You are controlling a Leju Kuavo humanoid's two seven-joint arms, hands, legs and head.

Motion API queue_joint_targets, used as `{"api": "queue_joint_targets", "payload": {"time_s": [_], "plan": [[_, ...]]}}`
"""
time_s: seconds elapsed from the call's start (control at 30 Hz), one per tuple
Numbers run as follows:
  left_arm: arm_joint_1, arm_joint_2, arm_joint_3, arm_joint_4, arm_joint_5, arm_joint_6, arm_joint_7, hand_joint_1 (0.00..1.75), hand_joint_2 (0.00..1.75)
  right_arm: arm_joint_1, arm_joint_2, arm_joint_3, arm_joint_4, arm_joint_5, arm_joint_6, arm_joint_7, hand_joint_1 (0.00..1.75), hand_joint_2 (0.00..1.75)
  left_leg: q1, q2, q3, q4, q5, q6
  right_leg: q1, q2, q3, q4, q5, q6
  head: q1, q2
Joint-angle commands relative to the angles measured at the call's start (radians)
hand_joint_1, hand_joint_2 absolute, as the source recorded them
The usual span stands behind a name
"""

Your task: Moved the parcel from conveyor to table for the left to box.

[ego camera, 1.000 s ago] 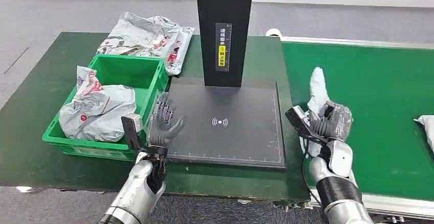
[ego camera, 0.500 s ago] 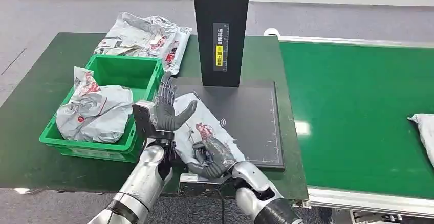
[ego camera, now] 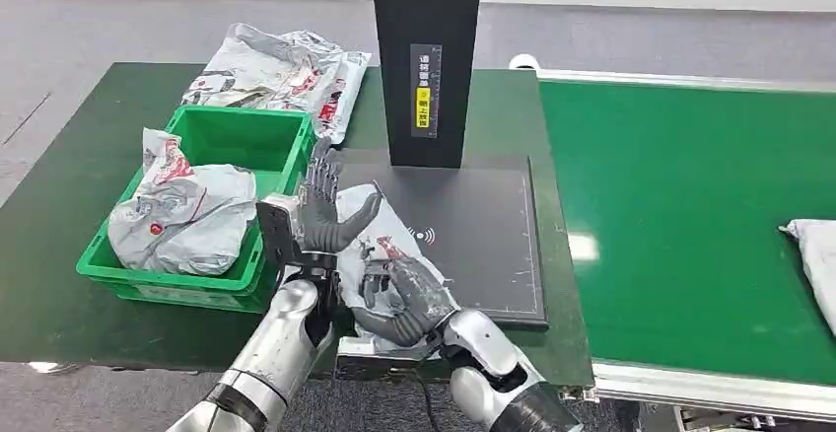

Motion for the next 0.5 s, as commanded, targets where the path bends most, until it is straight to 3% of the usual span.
{"api": "queue_joint_targets", "payload": {"time_s": [0.03, 0.13, 0.5], "plan": [[-0.040, 0.049, -0.092, 0.125, -0.135, 0.131, 0.064, 0.00, 1.75, 0.085, -0.036, -0.234, -0.202, -0.146, -0.281, -0.096, 0.00, 0.00, -0.001, -0.001, 0.005, -0.003, 0.000, 0.001, 0.000, -0.001, 0.005, -0.004, 0.000, 0.000, 0.000, 0.000], [-0.074, 0.049, -0.142, 0.217, -0.226, 0.163, 0.108, 0.00, 1.75, 0.122, -0.035, -0.294, -0.238, -0.243, -0.366, -0.182, 0.00, 0.00, 0.000, -0.005, 0.005, -0.003, 0.001, 0.002, 0.000, -0.006, 0.007, -0.004, -0.001, 0.001, 0.000, 0.000], [-0.075, 0.047, -0.142, 0.228, -0.230, 0.163, 0.106, 0.00, 1.75, 0.120, -0.033, -0.297, -0.234, -0.248, -0.366, -0.185, 0.00, 0.00, -0.001, 0.000, 0.003, -0.001, -0.001, 0.001, -0.001, -0.001, 0.003, -0.002, 0.000, 0.000, 0.000, 0.000]]}}
